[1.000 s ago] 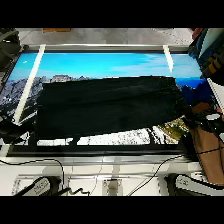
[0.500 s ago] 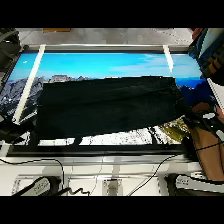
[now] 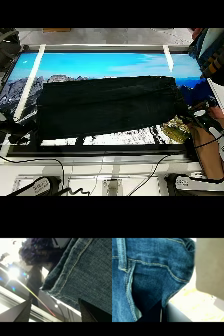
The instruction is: Fold the clothes and pants, and hang the long-sleeved shirts on hangers.
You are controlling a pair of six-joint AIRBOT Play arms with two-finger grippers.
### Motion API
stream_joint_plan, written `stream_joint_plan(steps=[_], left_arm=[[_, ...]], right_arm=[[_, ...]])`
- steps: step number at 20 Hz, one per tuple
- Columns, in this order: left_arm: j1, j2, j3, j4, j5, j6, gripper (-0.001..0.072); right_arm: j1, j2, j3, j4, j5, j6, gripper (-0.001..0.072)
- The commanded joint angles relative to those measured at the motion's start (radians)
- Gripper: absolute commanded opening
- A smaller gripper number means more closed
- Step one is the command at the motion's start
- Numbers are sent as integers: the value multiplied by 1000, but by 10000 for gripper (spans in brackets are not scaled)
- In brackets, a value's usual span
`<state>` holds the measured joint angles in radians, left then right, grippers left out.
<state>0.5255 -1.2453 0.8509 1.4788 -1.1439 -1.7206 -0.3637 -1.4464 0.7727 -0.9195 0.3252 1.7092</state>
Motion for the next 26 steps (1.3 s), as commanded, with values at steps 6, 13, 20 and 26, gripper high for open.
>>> stream_joint_plan(steps=[6, 13, 20, 26], left_arm=[[0, -38, -121, -85, 143, -60, 636], [-40, -37, -129, -251, 436, -45, 88], [-4, 25, -16, -271, 510, 80, 29], [101, 155, -2, -37, 446, 79, 27]], right_arm=[[7, 0, 3, 0, 23, -1, 38], [7, 12, 3, -2, 148, -40, 37], [7, 249, 3, -216, 324, -177, 35], [7, 451, -84, -343, 500, -52, 35]])
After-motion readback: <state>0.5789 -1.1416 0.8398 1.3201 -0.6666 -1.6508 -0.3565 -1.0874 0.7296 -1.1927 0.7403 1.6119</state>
